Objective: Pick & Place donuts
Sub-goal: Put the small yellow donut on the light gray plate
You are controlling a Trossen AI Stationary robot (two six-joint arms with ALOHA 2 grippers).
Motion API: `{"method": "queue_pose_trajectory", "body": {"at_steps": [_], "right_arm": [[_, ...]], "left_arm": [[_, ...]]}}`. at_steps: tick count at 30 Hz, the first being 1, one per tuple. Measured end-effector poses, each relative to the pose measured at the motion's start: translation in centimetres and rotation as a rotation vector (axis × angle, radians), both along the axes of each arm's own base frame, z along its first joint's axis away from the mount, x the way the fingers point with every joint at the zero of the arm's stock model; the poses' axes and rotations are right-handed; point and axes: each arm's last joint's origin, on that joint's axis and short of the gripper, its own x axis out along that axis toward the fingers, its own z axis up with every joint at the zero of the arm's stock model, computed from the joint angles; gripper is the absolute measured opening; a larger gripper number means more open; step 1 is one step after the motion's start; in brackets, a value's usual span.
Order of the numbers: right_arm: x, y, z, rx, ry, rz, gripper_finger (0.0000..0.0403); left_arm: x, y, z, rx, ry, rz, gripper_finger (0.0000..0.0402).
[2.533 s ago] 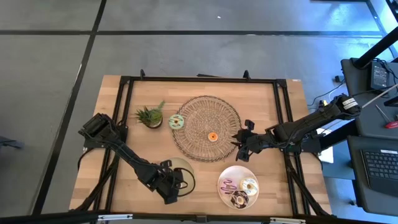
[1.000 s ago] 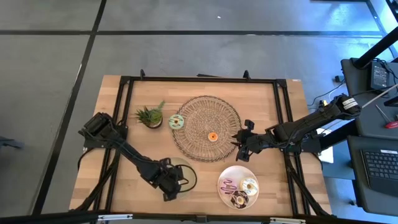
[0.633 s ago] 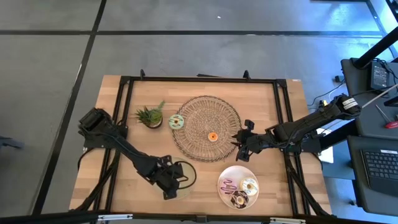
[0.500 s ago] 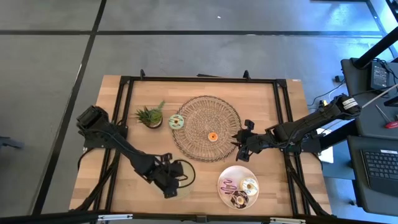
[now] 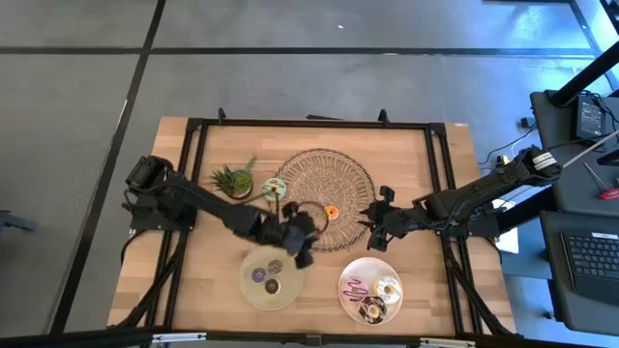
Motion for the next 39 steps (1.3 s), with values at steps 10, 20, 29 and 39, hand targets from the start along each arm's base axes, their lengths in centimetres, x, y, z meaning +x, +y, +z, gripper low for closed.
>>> {"method": "queue_pose_trajectory", "body": {"at_steps": [10,20,29,39], "right_arm": [[0.0,0.0,0.0,-0.016,0.004,0.014,0.0132],[0.0,0.0,0.0,-0.019,0.005,0.017,0.0132],[0.0,0.0,0.0,-0.019,0.005,0.017,0.0132],[0.0,0.0,0.0,-0.019,0.005,0.017,0.0132]], "left_arm": [[3.4,5.4,-2.1,-0.028,-0.082,0.118,0.0128],[5.2,7.9,-6.8,-0.048,-0.038,0.193,0.0128],[5.7,8.8,-9.2,-0.096,0.007,0.205,0.0129],[5.5,8.8,-9.6,-0.095,0.038,0.222,0.013]]}}
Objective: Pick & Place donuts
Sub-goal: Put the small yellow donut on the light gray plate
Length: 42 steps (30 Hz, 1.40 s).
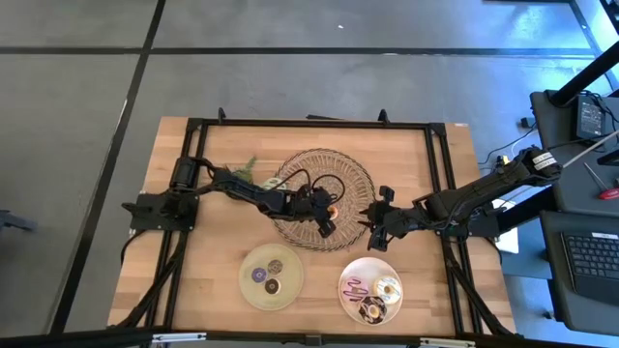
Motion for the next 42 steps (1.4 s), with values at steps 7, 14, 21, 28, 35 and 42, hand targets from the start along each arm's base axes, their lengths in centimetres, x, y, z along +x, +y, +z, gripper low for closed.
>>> {"method": "queue_pose_trajectory", "body": {"at_steps": [7,14,21,28,35,42], "right_arm": [[0.0,0.0,0.0,0.0,0.0,0.0,0.0132],[0.0,0.0,0.0,0.0,0.0,0.0,0.0132],[0.0,0.0,0.0,0.0,0.0,0.0,0.0132],[0.0,0.0,0.0,0.0,0.0,0.0,0.0132],[0.0,0.0,0.0,0.0,0.0,0.0,0.0132],[0.0,0.0,0.0,0.0,0.0,0.0,0.0132]], "left_arm": [[0.0,0.0,0.0,0.003,0.003,-0.003,0.0132],[0.0,0.0,0.0,0.007,0.007,-0.015,0.0131],[0.0,0.0,0.0,0.006,0.006,-0.022,0.0132],[0.0,-1.1,0.0,0.02,0.035,-0.174,0.0132],[0.0,-1.6,0.0,0.059,0.056,-0.287,0.013],[0.0,-1.6,0.0,0.119,0.084,-0.385,0.0126]]}}
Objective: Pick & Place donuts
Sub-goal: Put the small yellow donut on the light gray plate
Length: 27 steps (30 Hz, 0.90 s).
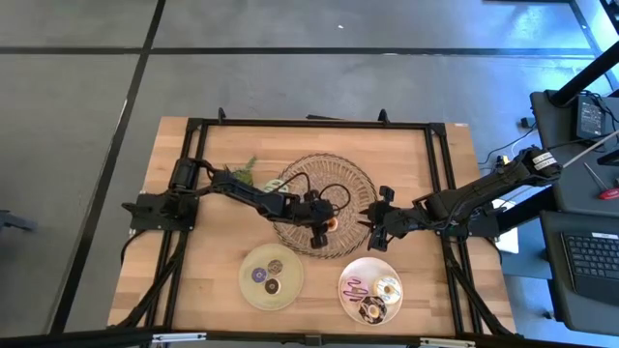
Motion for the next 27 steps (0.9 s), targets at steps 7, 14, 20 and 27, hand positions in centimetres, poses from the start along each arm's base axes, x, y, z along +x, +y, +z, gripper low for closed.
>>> {"method": "queue_pose_trajectory", "body": {"at_steps": [7,14,20,27], "right_arm": [[0.0,0.0,0.01,0.0,0.0,0.0,0.0132],[0.0,0.0,0.01,0.0,0.0,0.0,0.0132],[0.0,0.0,0.01,0.0,0.0,0.0,0.0132],[0.0,0.0,0.01,0.0,0.0,0.0,0.0132]], "left_arm": [[-0.1,-0.2,-0.08,0.117,0.034,-0.123,0.0102],[-0.18,-0.3,-0.15,0.206,0.058,-0.217,0.007],[-0.2,-0.36,-0.16,0.197,0.057,-0.203,0.0056],[-0.27,-0.3,-0.14,0.272,0.068,-0.134,0.0036]]}}
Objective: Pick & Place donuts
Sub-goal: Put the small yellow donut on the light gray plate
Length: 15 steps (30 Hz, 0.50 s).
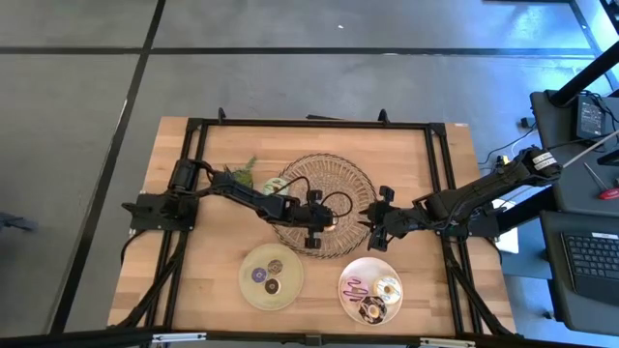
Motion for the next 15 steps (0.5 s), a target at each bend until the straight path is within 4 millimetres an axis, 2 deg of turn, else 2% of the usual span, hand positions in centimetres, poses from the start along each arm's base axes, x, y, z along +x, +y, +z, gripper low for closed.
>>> {"method": "queue_pose_trajectory", "body": {"at_steps": [7,15], "right_arm": [[0.0,0.0,0.0,0.0,0.0,0.0,0.0132],[0.0,0.0,0.0,0.002,-0.001,-0.002,0.0132]], "left_arm": [[-0.25,0.06,-0.22,0.024,0.038,-0.004,0.004],[-0.29,-0.09,-0.24,0.032,0.043,-0.012,0.0066]]}}
